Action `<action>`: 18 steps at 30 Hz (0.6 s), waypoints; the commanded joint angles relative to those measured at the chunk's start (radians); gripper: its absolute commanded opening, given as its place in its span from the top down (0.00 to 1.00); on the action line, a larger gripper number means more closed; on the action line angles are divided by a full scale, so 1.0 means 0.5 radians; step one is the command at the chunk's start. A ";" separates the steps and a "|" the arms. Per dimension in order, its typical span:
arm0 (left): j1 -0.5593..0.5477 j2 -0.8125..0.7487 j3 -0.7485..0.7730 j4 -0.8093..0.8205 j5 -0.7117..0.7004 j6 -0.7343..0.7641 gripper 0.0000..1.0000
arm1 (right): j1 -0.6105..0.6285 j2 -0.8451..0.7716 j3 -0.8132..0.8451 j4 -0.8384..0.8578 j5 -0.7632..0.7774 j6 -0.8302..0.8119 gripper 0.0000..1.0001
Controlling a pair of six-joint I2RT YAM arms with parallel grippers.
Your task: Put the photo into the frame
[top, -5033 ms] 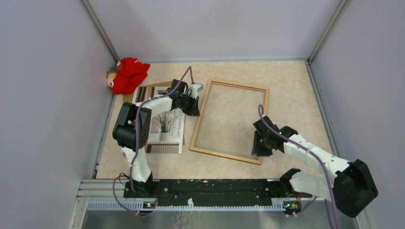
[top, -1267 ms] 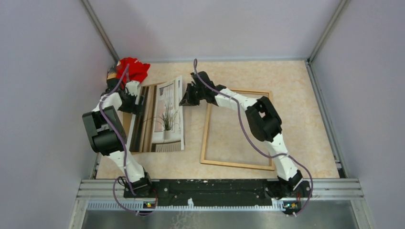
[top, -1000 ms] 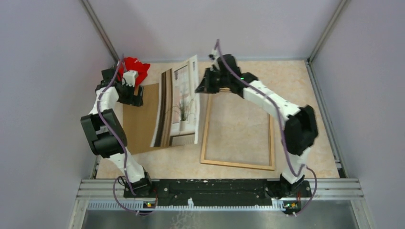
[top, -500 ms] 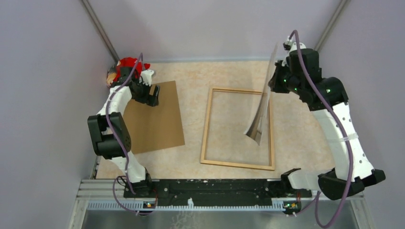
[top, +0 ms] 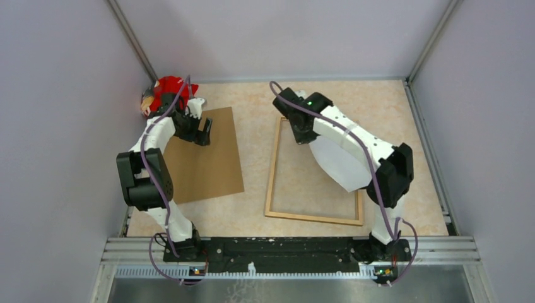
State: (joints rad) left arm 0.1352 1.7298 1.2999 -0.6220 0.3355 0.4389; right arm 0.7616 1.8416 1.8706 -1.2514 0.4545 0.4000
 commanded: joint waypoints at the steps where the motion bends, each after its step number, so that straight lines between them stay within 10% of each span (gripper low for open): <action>1: -0.007 -0.087 0.001 0.039 -0.004 -0.014 0.02 | 0.062 0.042 0.056 0.208 -0.140 0.205 1.00; 18: -0.004 -0.097 -0.023 0.063 -0.052 0.020 0.02 | 0.061 0.356 0.155 0.644 -0.645 1.231 1.00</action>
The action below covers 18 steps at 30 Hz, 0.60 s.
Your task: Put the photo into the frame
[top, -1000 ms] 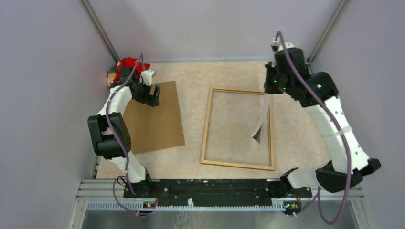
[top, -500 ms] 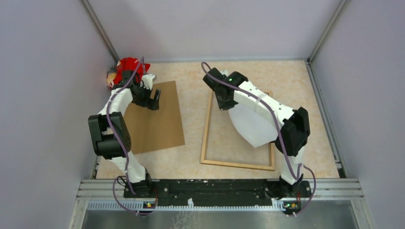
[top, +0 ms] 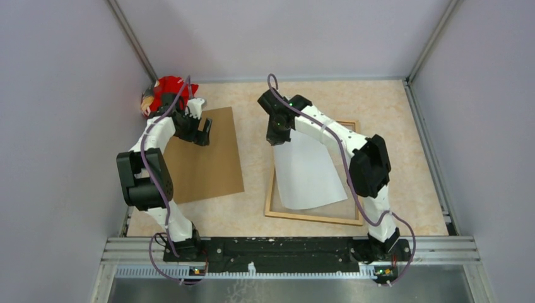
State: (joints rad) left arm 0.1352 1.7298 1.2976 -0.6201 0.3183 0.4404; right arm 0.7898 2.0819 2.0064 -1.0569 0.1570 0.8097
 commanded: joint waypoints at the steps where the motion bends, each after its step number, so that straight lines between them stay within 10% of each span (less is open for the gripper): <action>1: -0.005 -0.097 -0.018 0.059 -0.017 0.020 0.02 | 0.005 -0.135 -0.137 0.281 -0.022 0.468 1.00; 18: 0.008 -0.067 -0.021 0.076 -0.007 0.044 0.01 | -0.084 -0.455 -0.515 0.207 0.591 0.902 1.00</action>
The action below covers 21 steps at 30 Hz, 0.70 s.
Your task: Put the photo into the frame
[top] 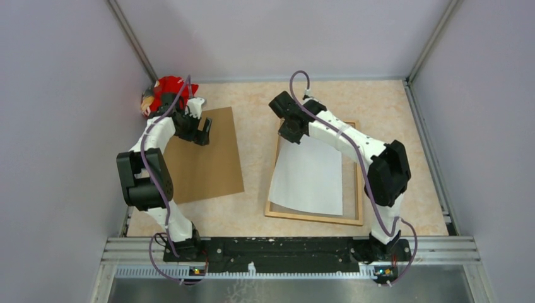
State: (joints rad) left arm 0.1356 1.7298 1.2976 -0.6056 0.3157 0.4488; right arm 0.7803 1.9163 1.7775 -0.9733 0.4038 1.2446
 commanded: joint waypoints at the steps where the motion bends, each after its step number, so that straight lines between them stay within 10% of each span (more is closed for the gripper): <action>1: 0.007 -0.066 -0.021 0.051 0.000 0.024 0.02 | -0.079 -0.124 -0.068 0.028 0.099 0.017 1.00; 21: 0.014 -0.048 0.002 0.043 -0.009 0.013 0.02 | -0.117 0.029 -0.037 0.144 -0.101 -1.014 1.00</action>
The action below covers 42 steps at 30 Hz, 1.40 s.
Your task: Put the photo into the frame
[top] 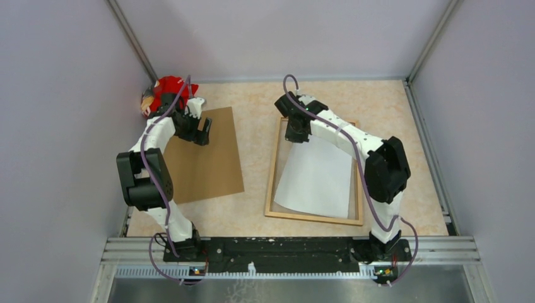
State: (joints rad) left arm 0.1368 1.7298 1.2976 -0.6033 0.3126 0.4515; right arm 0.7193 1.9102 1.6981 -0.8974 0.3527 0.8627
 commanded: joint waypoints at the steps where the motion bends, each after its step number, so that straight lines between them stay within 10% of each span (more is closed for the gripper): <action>1: 0.013 -0.050 0.002 0.038 -0.004 0.007 0.02 | 0.005 0.047 0.136 -0.006 0.010 -0.293 1.00; 31: 0.011 -0.048 -0.005 0.032 -0.008 0.008 0.02 | 0.013 0.012 -0.077 0.110 -0.196 -0.503 1.00; 42: 0.010 -0.045 -0.003 0.024 0.001 0.020 0.01 | 0.011 -0.040 -0.104 0.213 -0.248 -0.605 0.31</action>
State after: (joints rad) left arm 0.1375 1.7298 1.2976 -0.6025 0.3092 0.4519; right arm 0.7197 1.9518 1.6440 -0.8490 0.2363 0.5888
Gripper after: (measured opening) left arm 0.986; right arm 0.607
